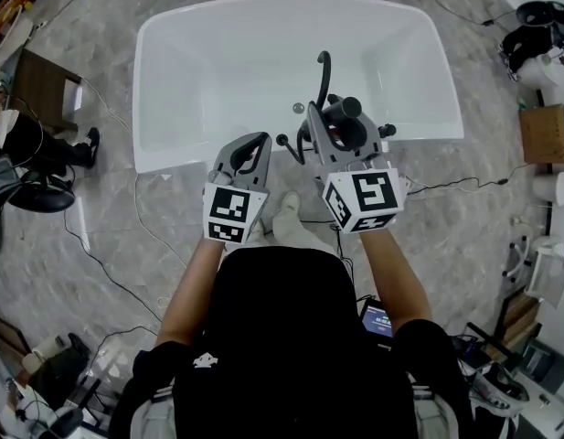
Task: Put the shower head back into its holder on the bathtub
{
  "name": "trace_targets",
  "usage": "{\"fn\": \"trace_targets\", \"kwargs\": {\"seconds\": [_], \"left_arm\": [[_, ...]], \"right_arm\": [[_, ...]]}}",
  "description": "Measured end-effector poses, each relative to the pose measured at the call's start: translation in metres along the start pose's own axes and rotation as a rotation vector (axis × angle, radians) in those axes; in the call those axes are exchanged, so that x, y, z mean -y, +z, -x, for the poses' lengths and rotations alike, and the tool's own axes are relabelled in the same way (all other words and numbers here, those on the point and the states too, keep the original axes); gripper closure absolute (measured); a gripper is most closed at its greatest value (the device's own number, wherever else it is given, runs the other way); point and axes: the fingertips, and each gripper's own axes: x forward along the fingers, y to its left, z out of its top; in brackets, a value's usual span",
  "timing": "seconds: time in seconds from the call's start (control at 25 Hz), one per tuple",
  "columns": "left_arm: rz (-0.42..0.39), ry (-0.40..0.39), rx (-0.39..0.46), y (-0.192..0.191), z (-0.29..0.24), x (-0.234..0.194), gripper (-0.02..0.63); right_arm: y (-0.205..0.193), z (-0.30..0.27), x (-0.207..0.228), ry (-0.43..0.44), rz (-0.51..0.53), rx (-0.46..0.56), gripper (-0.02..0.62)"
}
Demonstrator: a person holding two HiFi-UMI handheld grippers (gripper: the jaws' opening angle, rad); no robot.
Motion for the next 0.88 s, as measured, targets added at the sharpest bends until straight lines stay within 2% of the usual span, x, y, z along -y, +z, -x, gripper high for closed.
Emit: {"fn": "trace_targets", "kwargs": {"seconds": [0.28,0.52,0.68,0.88], "left_arm": [[0.001,-0.081,-0.043,-0.021,-0.026,0.026,0.595],[-0.007,-0.124,-0.074,-0.032,-0.042,0.031,0.595],[-0.004,-0.127,-0.083,-0.041,-0.041,0.036,0.595],[0.008,-0.096,-0.087,-0.050,-0.038,0.038,0.595]], "right_arm": [[-0.007,0.009,0.016,-0.027,-0.005,-0.025,0.459],[-0.022,0.021,0.029,-0.064,-0.023,-0.052,0.459],[-0.030,0.032,0.033,-0.083,-0.031,-0.064,0.459],[-0.042,0.036,0.038,-0.081,-0.042,-0.079,0.459]]}}
